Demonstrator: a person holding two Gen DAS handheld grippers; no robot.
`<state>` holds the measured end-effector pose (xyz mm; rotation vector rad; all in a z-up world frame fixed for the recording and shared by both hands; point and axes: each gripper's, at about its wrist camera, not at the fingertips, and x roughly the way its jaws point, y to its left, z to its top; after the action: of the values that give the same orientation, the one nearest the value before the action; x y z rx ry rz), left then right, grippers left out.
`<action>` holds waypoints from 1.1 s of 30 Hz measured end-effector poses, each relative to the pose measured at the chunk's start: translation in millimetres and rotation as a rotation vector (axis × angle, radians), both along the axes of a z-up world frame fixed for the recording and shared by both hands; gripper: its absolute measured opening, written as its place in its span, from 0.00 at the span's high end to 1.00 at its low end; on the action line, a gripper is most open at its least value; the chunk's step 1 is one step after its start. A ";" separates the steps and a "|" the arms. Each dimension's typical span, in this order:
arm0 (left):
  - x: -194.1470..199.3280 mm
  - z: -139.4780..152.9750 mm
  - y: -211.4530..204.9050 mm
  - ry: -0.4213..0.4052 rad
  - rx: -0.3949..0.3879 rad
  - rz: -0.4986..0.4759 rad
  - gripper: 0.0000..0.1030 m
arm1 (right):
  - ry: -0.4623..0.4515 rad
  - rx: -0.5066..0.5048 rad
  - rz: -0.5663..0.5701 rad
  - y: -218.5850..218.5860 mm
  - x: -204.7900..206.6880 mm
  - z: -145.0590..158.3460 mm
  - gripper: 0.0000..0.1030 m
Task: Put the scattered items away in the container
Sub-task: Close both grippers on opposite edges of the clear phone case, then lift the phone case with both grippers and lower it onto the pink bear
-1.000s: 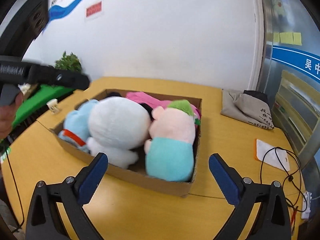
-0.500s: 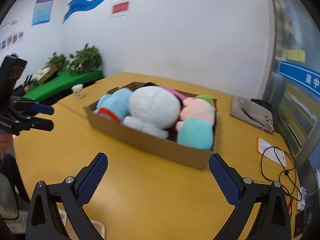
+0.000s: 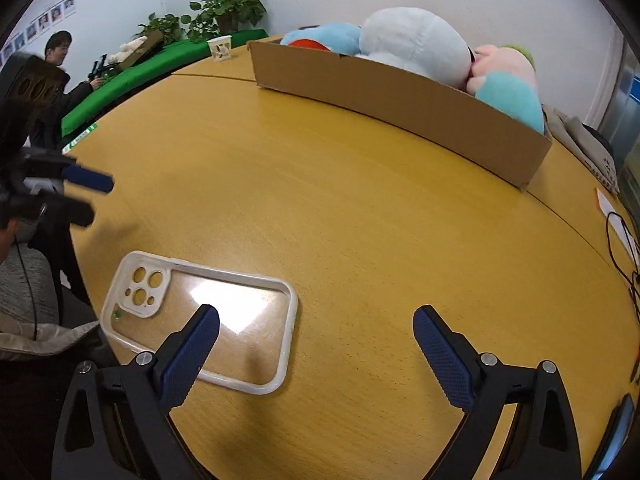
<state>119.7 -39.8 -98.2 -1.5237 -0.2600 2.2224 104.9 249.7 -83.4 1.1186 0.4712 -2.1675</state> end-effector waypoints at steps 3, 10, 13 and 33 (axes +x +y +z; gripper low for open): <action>0.3 -12.6 9.5 -0.058 -0.022 -0.022 0.43 | -0.032 0.033 -0.014 -1.8 -3.8 -7.6 0.21; 0.0 -21.8 28.7 -0.093 -0.054 -0.085 0.82 | -0.055 0.053 -0.035 -5.0 -0.6 -17.5 0.40; -3.2 -21.2 31.1 -0.097 -0.074 -0.094 0.83 | -0.069 0.034 -0.032 -5.2 2.8 -16.4 0.53; -73.0 50.8 5.3 0.070 -0.061 -0.059 0.90 | 0.051 -0.045 -0.049 -10.4 -7.5 48.8 0.92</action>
<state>46.7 -34.5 -47.3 -1.4621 -0.1252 2.2506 97.3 239.3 -34.5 1.0625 0.4190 -2.2431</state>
